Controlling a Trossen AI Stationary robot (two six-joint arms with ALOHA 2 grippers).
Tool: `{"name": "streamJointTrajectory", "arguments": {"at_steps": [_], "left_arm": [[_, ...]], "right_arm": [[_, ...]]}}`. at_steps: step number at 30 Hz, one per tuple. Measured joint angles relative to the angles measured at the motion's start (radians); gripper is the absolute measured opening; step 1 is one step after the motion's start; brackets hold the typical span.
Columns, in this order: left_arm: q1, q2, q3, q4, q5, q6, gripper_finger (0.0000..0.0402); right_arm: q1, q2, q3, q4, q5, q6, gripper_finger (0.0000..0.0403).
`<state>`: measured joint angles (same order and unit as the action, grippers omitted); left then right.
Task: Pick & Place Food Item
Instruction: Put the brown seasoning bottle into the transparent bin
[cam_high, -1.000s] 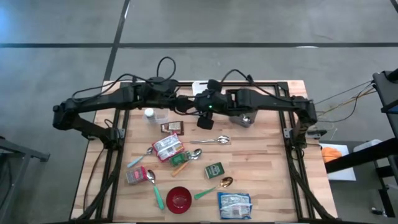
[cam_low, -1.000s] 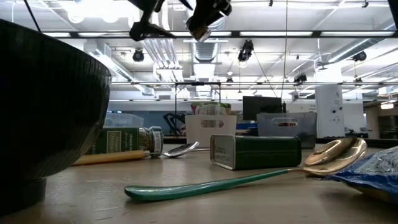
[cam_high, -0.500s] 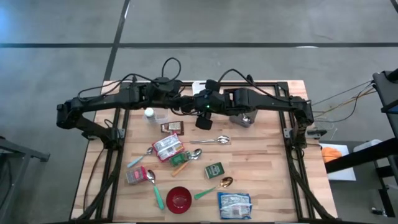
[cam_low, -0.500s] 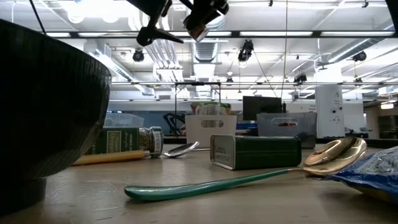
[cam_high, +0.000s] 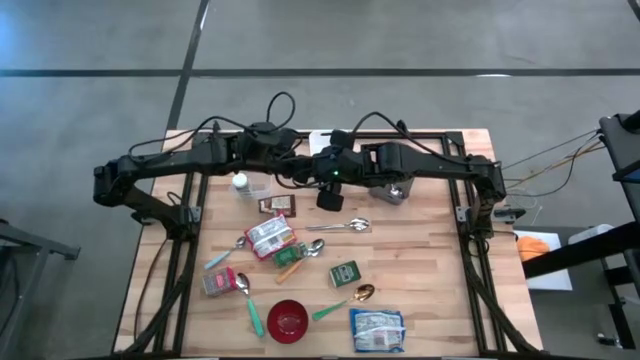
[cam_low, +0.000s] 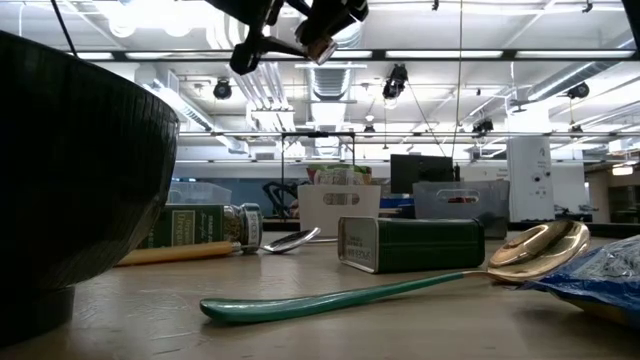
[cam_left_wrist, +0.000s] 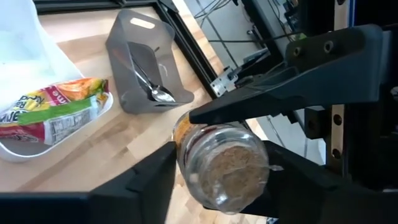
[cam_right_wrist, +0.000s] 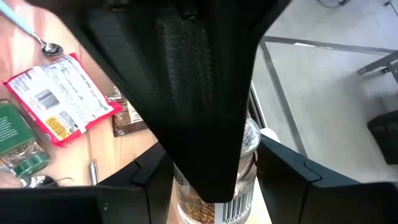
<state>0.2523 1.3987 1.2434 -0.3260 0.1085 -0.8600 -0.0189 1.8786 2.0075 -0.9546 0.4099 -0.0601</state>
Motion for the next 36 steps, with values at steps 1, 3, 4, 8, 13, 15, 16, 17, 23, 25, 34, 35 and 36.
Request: {"name": "streamJointTrajectory", "arguments": {"at_steps": [1,3,4,8,13,15,16,17,23,25,34,35,36], "left_arm": [[0.0,0.0,0.0,-0.001,-0.001,0.0,0.0207],[0.0,0.001,0.0,-0.002,-0.005,0.0,0.0178],[0.0,0.001,0.0,-0.005,-0.007,0.0,0.0166],[0.001,0.001,0.0,-0.008,0.007,-0.001,0.0164],[0.001,0.001,0.0,-0.011,0.017,0.015,0.0164],[0.001,0.001,0.0,-0.011,0.027,0.02,0.0164],[0.001,0.001,0.0,-0.011,0.032,0.025,0.0164],[0.002,0.001,0.0,-0.011,0.035,0.035,0.0164],[0.005,0.002,0.001,-0.005,0.071,0.06,0.0164],[0.01,-0.001,0.001,-0.011,0.071,0.067,0.0164],[0.085,-0.067,-0.001,-0.144,0.067,0.142,0.0164],[0.102,-0.079,-0.001,-0.163,0.066,0.153,0.0164],[0.12,-0.091,-0.001,-0.183,0.065,0.162,0.0164]], "right_arm": [[0.0,0.0,0.0,-0.001,0.0,-0.001,0.0181],[0.0,0.0,0.0,-0.008,0.001,-0.001,0.0181],[0.0,0.001,-0.001,-0.011,0.001,0.0,0.0181],[0.0,0.002,-0.002,-0.009,0.002,0.004,0.0181],[0.001,0.002,-0.002,-0.007,0.005,0.005,0.0181],[0.001,0.002,-0.002,-0.006,0.005,0.005,0.0182],[0.002,0.002,-0.002,-0.006,0.005,0.006,0.0189],[0.002,0.002,-0.002,-0.005,0.005,0.007,0.0202],[0.004,0.0,-0.001,0.01,-0.002,0.016,0.0296],[0.002,0.0,-0.001,0.009,0.002,0.024,0.0313],[0.002,-0.026,0.0,-0.042,0.013,0.099,0.033],[0.002,-0.033,0.0,-0.056,0.013,0.116,0.033],[0.002,-0.038,0.0,-0.072,0.013,0.133,0.033]]}}
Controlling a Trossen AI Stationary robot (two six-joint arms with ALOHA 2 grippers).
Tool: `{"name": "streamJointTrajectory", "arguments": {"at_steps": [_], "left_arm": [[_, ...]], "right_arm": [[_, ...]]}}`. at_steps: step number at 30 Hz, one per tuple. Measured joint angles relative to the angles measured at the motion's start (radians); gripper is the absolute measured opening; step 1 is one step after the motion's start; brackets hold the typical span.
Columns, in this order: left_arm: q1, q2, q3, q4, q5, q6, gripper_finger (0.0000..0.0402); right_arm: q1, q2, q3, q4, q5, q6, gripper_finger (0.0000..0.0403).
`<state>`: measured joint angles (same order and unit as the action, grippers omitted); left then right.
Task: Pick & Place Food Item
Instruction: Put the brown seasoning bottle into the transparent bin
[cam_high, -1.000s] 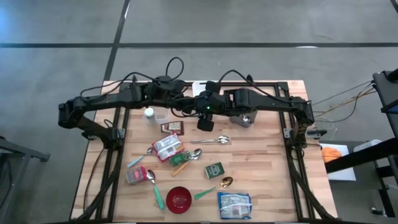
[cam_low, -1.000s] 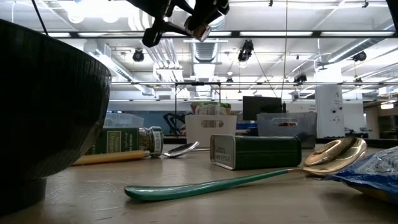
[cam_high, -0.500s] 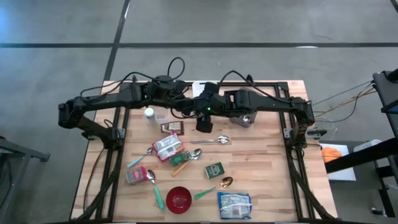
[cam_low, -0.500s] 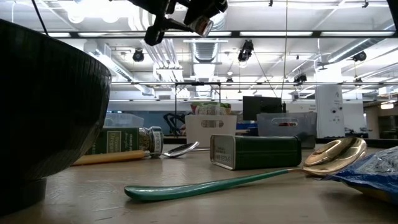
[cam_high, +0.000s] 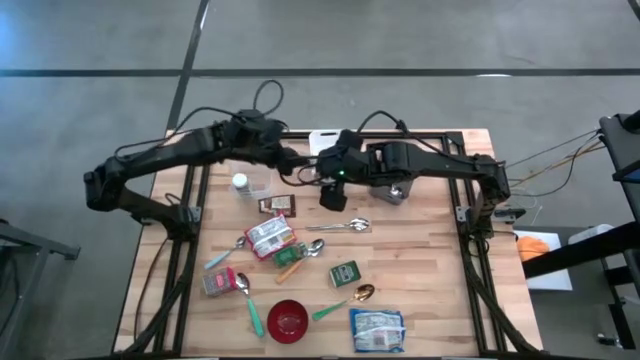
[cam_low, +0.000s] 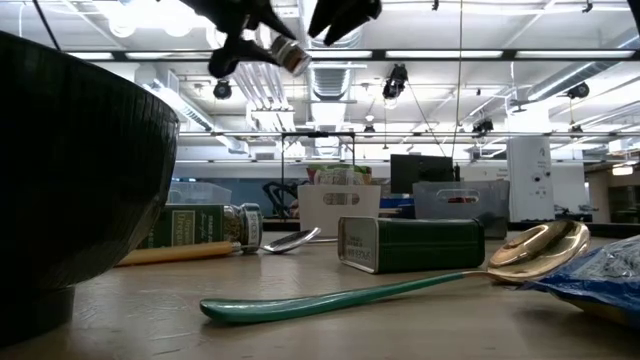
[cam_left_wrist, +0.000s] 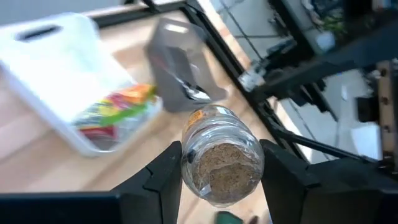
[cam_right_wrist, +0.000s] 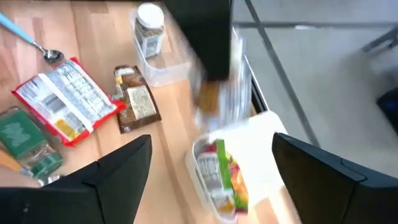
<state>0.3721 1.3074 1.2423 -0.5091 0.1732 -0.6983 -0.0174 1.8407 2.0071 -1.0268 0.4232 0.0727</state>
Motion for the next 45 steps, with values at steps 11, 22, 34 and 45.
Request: {"name": "streamJointTrajectory", "arguments": {"at_steps": [11,22,34,45], "left_arm": [[0.276,-0.033,0.079,-0.452,-0.08,0.256,0.0164],[0.404,0.075,0.069,-0.663,-0.175,0.449,0.0164],[0.451,0.218,-0.02,-0.613,-0.272,0.542,0.0164],[0.504,0.287,-0.121,-0.48,-0.252,0.534,0.0164]], "right_arm": [[0.001,-0.069,0.0,-0.232,-0.001,0.215,0.0331],[0.007,-0.11,-0.022,-0.374,-0.005,0.343,0.0331],[0.02,-0.227,-0.255,-0.386,-0.025,0.477,0.0331],[0.09,-0.429,-0.546,-0.18,-0.069,0.656,0.0331]]}}
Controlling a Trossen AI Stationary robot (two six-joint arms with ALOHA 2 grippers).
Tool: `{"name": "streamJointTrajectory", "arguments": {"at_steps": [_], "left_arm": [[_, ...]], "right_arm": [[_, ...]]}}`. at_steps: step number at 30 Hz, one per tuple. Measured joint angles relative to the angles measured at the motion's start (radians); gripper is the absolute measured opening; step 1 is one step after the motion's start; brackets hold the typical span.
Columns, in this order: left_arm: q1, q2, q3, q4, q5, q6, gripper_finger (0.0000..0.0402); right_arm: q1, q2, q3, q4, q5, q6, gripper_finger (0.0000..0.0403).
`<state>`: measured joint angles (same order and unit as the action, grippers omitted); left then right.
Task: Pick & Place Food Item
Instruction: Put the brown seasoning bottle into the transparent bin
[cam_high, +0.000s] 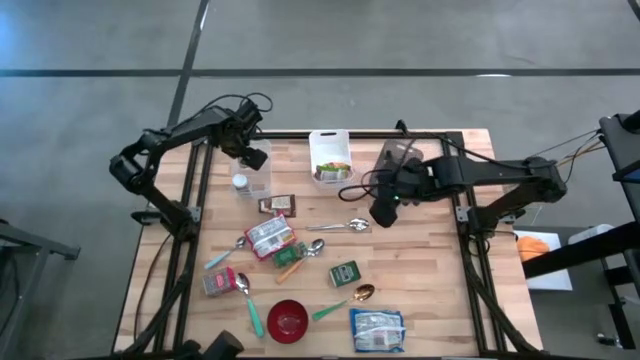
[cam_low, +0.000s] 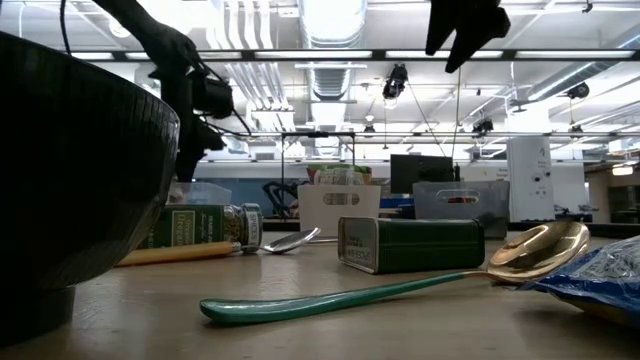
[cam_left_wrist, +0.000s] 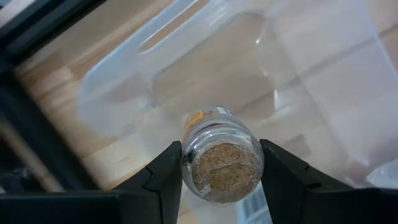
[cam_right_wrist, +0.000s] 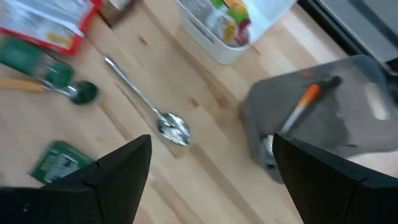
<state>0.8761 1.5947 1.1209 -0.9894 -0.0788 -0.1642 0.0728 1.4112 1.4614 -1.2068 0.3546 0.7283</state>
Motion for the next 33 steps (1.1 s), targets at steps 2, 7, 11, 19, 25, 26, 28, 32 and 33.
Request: {"name": "streamJointTrajectory", "arguments": {"at_steps": [2,7,11,19,25,26,28,32,33], "left_arm": [[0.0,0.004,-0.02,0.037,0.002,0.0,0.0164],[0.012,0.019,-0.049,0.104,0.0,-0.019,0.0164],[0.022,0.052,-0.049,0.109,-0.005,-0.02,0.0164],[0.028,0.078,-0.049,0.143,-0.034,-0.049,0.0164],[0.035,0.078,-0.049,0.156,-0.04,-0.052,0.0164],[0.036,0.078,-0.049,0.155,-0.044,-0.054,0.0164],[0.038,0.078,-0.049,0.155,-0.048,-0.057,0.0164],[0.038,0.078,-0.049,0.149,-0.058,-0.064,0.0164],[0.038,0.078,-0.049,0.146,-0.061,-0.064,0.0165]], "right_arm": [[0.011,-0.025,-0.03,0.037,0.0,0.018,0.0331],[0.022,-0.055,-0.066,0.101,0.0,0.028,0.0331],[0.021,-0.051,-0.07,0.112,-0.012,0.027,0.0331],[0.023,-0.037,-0.071,0.123,-0.026,0.025,0.0331],[0.028,-0.034,-0.071,0.123,-0.042,0.024,0.0331],[0.03,-0.034,-0.071,0.123,-0.042,0.024,0.0331],[0.033,-0.034,-0.071,0.124,-0.042,0.023,0.0331],[0.035,-0.034,-0.071,0.124,-0.043,0.024,0.0331],[0.035,-0.034,-0.072,0.124,-0.043,0.024,0.0331]]}}
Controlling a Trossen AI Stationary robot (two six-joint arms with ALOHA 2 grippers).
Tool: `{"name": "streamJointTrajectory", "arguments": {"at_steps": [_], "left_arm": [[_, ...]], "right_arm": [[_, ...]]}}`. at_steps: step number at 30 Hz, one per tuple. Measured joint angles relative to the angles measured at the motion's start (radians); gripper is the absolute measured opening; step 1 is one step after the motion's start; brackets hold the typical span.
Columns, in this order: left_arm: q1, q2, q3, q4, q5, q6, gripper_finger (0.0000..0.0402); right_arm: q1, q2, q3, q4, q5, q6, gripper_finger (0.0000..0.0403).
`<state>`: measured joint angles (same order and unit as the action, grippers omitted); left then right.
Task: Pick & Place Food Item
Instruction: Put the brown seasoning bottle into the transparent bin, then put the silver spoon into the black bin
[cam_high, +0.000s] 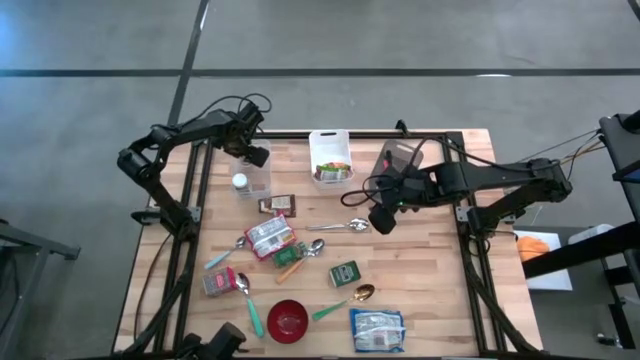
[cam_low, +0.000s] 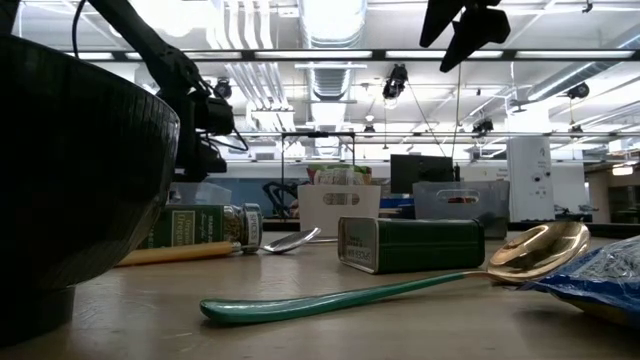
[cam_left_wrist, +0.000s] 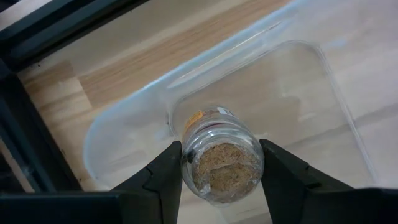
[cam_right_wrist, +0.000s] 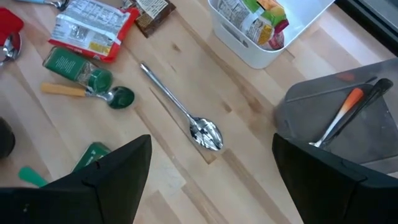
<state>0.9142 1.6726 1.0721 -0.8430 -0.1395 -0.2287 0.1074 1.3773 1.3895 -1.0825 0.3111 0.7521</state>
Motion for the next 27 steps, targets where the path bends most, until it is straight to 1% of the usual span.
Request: {"name": "streamJointTrajectory", "arguments": {"at_steps": [2,7,12,15,22,27], "left_arm": [[0.0,0.0,0.0,-0.002,-0.001,-0.005,0.0186],[0.0,0.0,0.0,-0.006,-0.003,-0.007,0.0263],[0.0,0.0,0.0,-0.007,-0.003,-0.008,0.0303],[0.0,0.0,0.0,-0.007,-0.003,-0.014,0.0314],[0.003,-0.02,0.053,-0.073,0.002,-0.012,0.0318],[-0.037,-0.076,0.126,-0.146,0.015,0.064,0.0318]], "right_arm": [[0.0,0.0,0.0,0.0,0.0,0.0,0.0331],[0.0,0.0,0.0,0.0,-0.007,0.0,0.0331],[0.0,0.0,0.0,0.0,-0.009,0.0,0.0331],[0.0,0.0,0.0,0.0,-0.021,0.0,0.0331],[0.005,0.0,0.0,0.0,-0.027,0.0,0.0331],[0.004,0.0,0.0,0.0,-0.024,0.004,0.0331]]}}
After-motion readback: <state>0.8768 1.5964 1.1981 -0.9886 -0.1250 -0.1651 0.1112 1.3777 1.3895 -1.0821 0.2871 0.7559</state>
